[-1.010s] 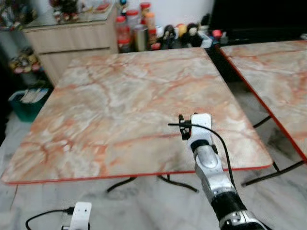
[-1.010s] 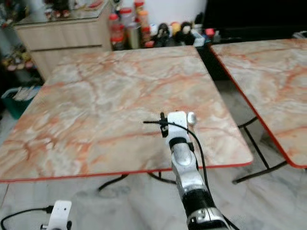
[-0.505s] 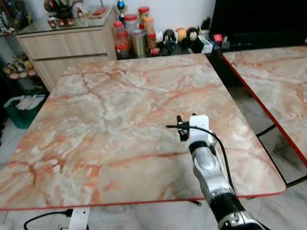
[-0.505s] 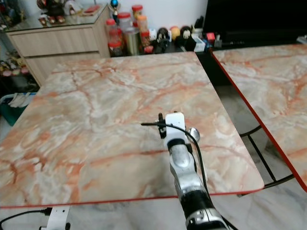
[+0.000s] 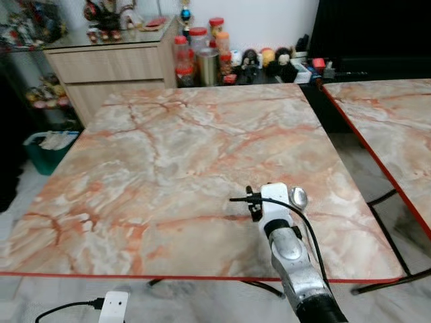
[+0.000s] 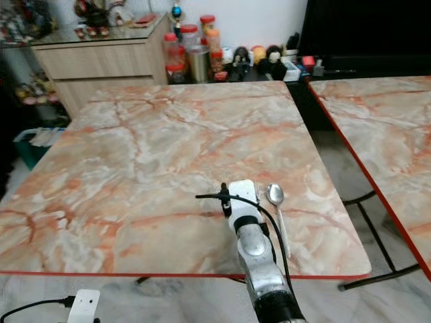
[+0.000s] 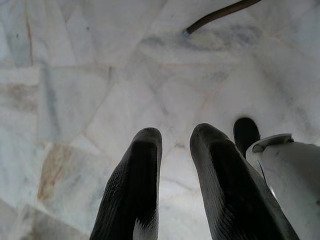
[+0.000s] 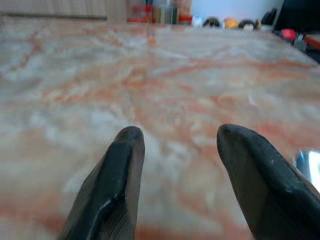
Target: Setting the table
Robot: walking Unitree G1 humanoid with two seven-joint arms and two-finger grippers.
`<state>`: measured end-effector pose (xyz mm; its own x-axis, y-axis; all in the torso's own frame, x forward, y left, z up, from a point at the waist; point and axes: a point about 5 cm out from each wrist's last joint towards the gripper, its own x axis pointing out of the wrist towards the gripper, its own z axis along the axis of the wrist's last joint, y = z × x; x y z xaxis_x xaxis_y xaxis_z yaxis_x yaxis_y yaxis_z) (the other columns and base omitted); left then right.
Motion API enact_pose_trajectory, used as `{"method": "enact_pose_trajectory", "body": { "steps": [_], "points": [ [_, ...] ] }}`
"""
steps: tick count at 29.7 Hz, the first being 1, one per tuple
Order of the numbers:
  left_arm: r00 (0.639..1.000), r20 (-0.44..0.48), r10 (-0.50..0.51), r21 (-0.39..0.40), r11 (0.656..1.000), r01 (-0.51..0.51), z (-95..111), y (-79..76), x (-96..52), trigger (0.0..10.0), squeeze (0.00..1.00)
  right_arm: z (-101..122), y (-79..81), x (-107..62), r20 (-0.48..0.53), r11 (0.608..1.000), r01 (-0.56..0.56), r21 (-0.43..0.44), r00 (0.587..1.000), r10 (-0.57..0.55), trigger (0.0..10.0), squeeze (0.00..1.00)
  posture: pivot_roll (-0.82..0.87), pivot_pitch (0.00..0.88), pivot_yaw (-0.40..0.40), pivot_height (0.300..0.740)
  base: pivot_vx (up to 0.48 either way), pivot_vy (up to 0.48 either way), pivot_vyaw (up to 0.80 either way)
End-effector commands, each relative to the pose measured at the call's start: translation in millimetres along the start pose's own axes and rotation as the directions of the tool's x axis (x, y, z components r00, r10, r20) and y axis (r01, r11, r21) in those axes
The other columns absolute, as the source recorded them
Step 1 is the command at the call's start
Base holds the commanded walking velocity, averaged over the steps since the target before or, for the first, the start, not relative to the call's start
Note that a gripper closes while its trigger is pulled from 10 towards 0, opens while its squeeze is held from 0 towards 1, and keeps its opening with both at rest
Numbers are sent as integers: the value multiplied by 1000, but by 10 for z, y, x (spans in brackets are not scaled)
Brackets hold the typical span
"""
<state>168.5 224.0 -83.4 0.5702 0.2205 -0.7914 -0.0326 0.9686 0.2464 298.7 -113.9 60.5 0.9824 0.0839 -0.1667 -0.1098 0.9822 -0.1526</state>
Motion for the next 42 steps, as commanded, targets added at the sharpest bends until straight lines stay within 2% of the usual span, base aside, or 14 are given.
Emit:
{"method": "enact_pose_trajectory", "body": {
  "steps": [1, 6, 12, 24, 42],
  "points": [
    [1000, -2, -6, 14, 1000, 6, -5, 11, 0, 10000, 0, 49, -29, -19, 5, 1000, 11, -10, 1000, -11, 10000, 0, -52, 0, 60, 740, 0, 0, 0],
    [1000, -4, -12, 17, 1000, 12, -8, 5, -1, 10000, 0, -47, -164, -65, -45, 997, 70, -22, 996, -71, 10000, 0, -54, 0, 57, 740, 0, 0, 0],
    [1000, -2, -12, 8, 1000, 12, 7, -1, 3, 10000, 0, -21, -248, -62, -63, 995, 100, -30, 993, -102, 10000, 0, -52, 0, 53, 740, 0, 0, 0],
    [1000, -12, -9, -1, 1000, 9, -19, 0, -2, 10000, 0, -47, -252, -103, -134, 993, 111, 28, 985, -107, 10000, 0, -54, 0, 48, 740, 0, 0, 0],
    [1000, -12, -13, 6, 1000, 13, -11, -1, 0, 10000, 0, -96, -239, -177, -210, 993, 114, 23, 972, -107, 10000, 0, -56, 0, 52, 740, 0, 0, 0]
  ]
}}
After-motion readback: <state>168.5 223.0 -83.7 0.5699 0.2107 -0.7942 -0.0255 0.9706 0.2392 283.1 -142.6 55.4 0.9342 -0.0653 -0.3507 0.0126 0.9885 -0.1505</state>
